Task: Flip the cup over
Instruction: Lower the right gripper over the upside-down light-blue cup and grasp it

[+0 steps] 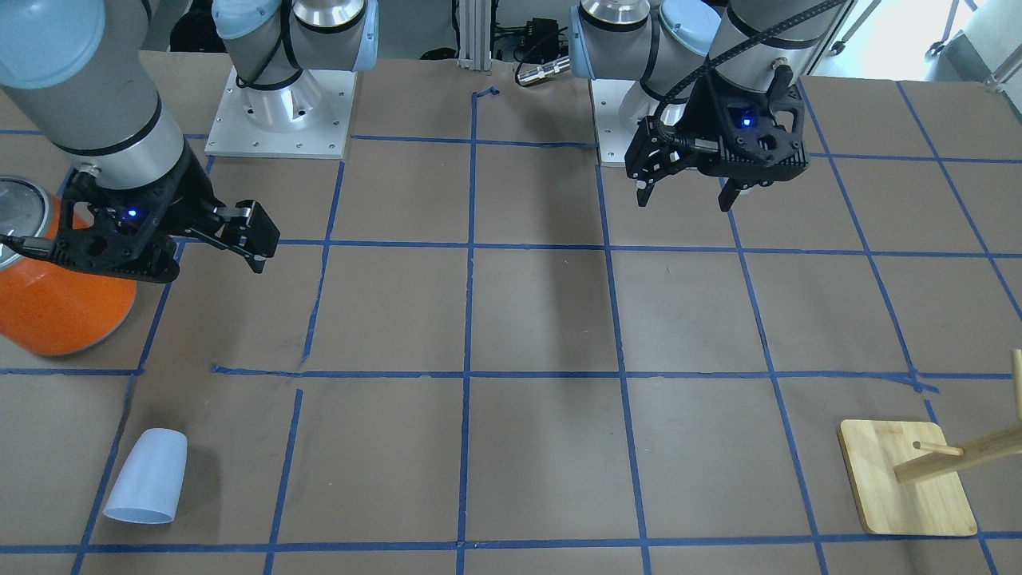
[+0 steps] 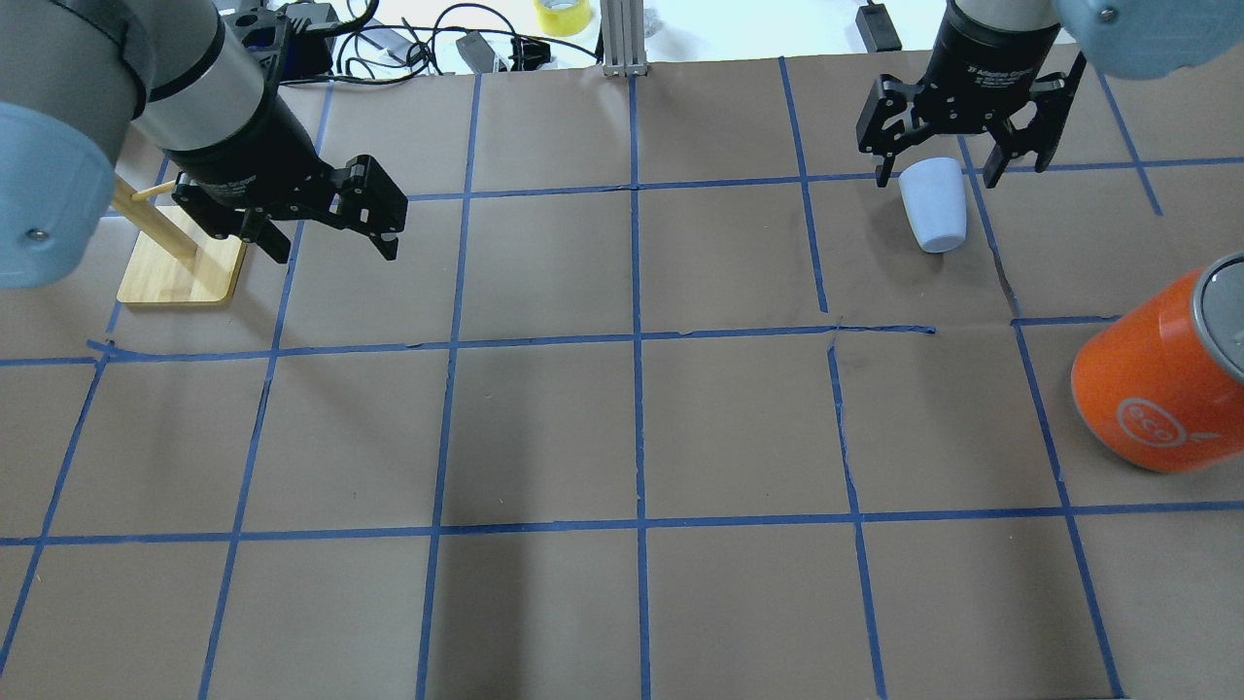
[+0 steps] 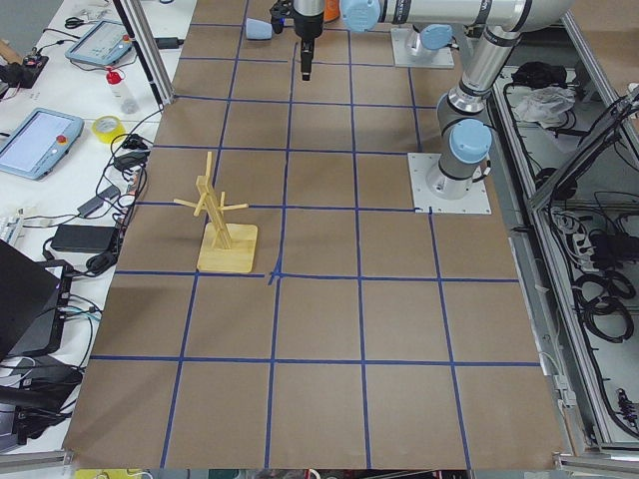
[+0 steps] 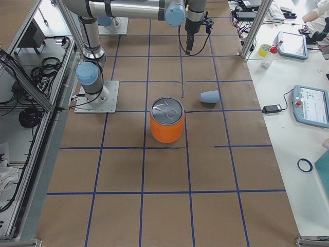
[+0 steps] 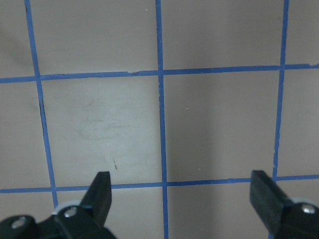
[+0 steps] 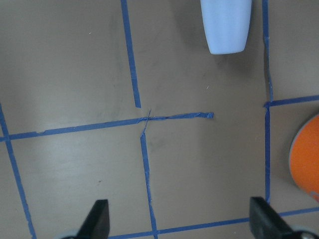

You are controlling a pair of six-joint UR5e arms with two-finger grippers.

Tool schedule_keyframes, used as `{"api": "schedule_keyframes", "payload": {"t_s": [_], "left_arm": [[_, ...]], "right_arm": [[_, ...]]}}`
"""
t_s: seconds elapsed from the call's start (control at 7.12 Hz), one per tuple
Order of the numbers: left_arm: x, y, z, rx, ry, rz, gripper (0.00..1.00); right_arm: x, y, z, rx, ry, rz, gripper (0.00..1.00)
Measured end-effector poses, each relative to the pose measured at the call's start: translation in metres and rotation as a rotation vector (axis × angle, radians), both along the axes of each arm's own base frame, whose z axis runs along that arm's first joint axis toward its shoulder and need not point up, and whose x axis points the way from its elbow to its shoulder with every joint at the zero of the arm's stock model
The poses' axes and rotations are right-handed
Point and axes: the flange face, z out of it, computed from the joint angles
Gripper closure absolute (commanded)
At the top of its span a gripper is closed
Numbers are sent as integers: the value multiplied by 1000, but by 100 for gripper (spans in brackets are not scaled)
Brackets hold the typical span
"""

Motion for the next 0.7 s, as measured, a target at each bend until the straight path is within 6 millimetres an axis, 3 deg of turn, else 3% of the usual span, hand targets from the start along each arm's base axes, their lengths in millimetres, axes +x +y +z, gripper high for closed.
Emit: {"api": "schedule_keyframes", "payload": {"t_s": [0.28,0.56,0.7], "left_arm": [[0,0,0,-1,-1,-1,0],[0,1,0,0,0,-1,0],[0,1,0,0,-1,-1,0]], "right_arm": [[-40,-44,-28,-94,5,114,0],[-60,-102,-88,-217,47,290,0],[-65,-121,-124,-231,53,315,0]]}}
